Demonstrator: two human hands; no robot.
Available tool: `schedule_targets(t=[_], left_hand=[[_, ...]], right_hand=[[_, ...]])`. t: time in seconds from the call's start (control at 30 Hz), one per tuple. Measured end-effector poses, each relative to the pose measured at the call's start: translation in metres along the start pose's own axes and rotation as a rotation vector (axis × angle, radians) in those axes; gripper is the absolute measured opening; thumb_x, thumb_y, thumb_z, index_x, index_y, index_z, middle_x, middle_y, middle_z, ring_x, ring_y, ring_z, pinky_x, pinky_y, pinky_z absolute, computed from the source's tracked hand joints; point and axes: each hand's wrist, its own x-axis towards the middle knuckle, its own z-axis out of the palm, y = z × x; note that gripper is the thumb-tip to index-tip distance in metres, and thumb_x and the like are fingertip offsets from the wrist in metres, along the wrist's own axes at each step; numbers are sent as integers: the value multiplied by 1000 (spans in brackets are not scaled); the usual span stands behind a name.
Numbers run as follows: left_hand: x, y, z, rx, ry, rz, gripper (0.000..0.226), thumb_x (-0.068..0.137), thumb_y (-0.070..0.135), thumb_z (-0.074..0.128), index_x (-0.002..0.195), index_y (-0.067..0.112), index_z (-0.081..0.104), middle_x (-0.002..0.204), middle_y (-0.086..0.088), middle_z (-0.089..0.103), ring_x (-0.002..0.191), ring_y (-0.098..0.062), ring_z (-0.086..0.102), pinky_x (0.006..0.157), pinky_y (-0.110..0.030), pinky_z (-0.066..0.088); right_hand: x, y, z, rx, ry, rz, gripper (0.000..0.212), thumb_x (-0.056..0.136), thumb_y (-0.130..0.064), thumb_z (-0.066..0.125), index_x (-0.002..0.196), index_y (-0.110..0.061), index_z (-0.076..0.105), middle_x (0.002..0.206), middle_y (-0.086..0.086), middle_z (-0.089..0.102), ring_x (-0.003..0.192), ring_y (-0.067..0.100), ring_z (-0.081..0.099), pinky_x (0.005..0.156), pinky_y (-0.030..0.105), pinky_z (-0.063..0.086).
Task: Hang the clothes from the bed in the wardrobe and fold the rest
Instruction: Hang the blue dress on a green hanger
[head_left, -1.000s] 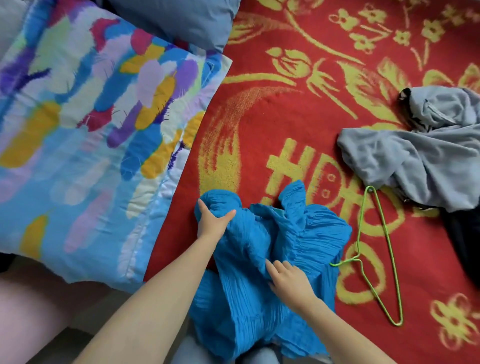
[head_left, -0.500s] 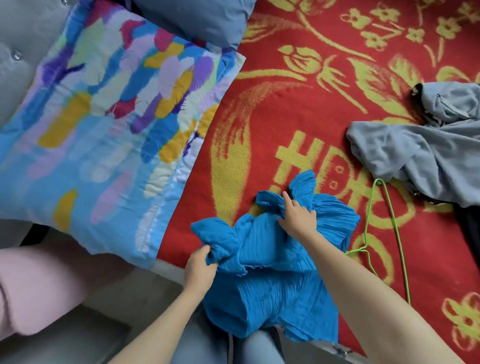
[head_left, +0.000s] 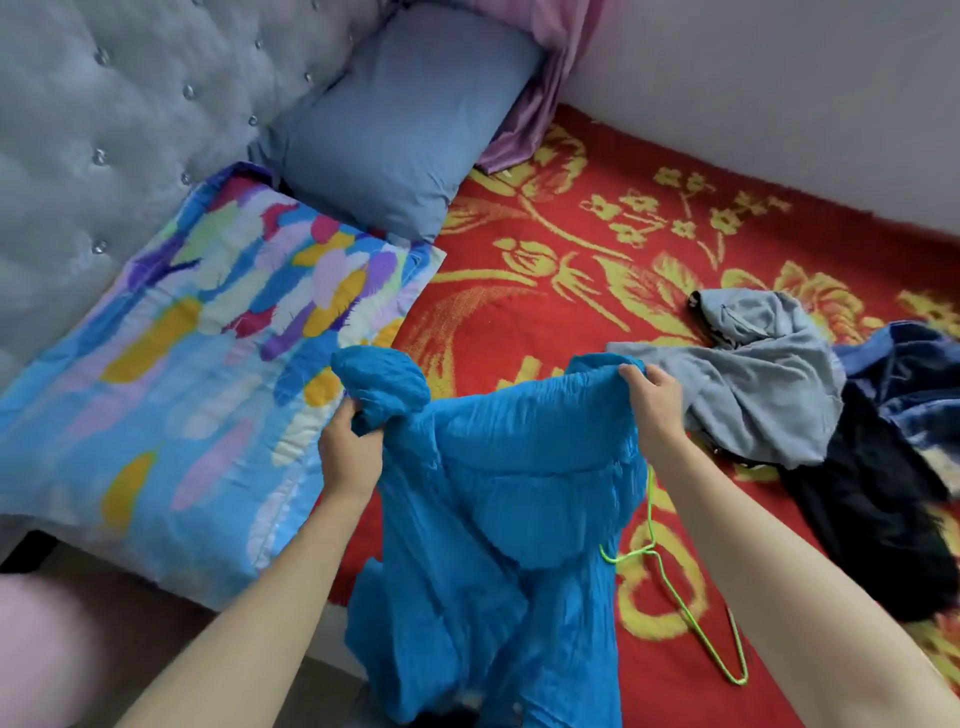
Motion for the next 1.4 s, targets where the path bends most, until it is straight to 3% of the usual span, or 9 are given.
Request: schedule_targets(t=[0.23, 0.4, 0.53, 0.7, 0.87, 0.93, 1.1, 1.27, 1.4], left_hand=[[33, 155, -44, -398, 174, 319, 31, 80, -5, 64, 71, 20, 49, 73, -1, 53, 68, -8, 43, 62, -16, 37], [27, 165, -65, -525, 189, 344, 25, 79, 3, 69, 79, 24, 54, 76, 14, 55, 64, 5, 47, 61, -8, 39], [15, 105, -50, -354, 172, 210, 20, 78, 0, 70, 94, 7, 61, 88, -8, 63, 80, -16, 53, 61, -14, 40], [-14, -16, -24, 250, -81, -288, 38, 75, 4, 71, 108, -9, 58, 109, -32, 61, 103, -44, 57, 88, -45, 46], [-58, -52, -2, 573, -329, -425, 54, 79, 22, 68, 125, 1, 48, 126, -27, 51, 115, -40, 49, 96, -37, 41], [-68, -47, 11, 584, -406, -406, 57, 83, 25, 63, 134, 6, 43, 128, -24, 51, 116, -37, 50, 96, -37, 42], [-76, -32, 48, 555, -580, -356, 53, 91, 28, 52, 138, 8, 37, 130, -18, 51, 118, -33, 49, 101, -37, 38], [-76, -37, 73, 470, -607, -434, 59, 94, 38, 46, 142, 5, 32, 141, -16, 42, 127, -34, 41, 106, -42, 34], [-65, -44, 90, 278, -600, -617, 80, 92, 52, 47, 149, 8, 12, 155, -11, 17, 140, -32, 22, 113, -45, 24]], right_hand=[[-24, -137, -81, 217, 128, -429, 31, 88, -8, 51, 60, -17, 42, 55, -10, 34, 55, 6, 29, 52, 23, 24], [-45, -153, -114, 536, 109, -389, 27, 82, 5, 46, 75, -19, 54, 58, -10, 59, 55, 7, 52, 52, 18, 43], [-56, -94, -105, 437, 24, -155, 29, 79, 14, 41, 73, -13, 49, 63, 2, 57, 59, 18, 52, 53, 23, 43], [-79, 25, -68, 99, -70, 119, 28, 74, 20, 38, 80, -1, 54, 80, 12, 54, 72, 25, 52, 63, 32, 39], [-103, 97, -44, -160, -173, 348, 36, 81, 13, 38, 103, -10, 54, 89, 10, 55, 69, 19, 50, 50, 20, 38], [-108, 110, -41, -184, -230, 404, 37, 81, 15, 34, 90, -10, 59, 76, 7, 56, 61, 17, 48, 42, 16, 35], [-118, 115, -47, -167, -177, 435, 26, 76, 17, 29, 71, 10, 53, 75, 8, 44, 70, 20, 37, 57, 28, 25], [-139, 101, -68, -40, -300, 334, 41, 68, 17, 34, 57, -15, 57, 60, 1, 50, 60, 11, 45, 58, 21, 32], [-146, 92, -95, 66, -339, 345, 14, 44, -5, 37, 45, -19, 36, 47, -10, 33, 47, 6, 26, 47, 19, 19]])
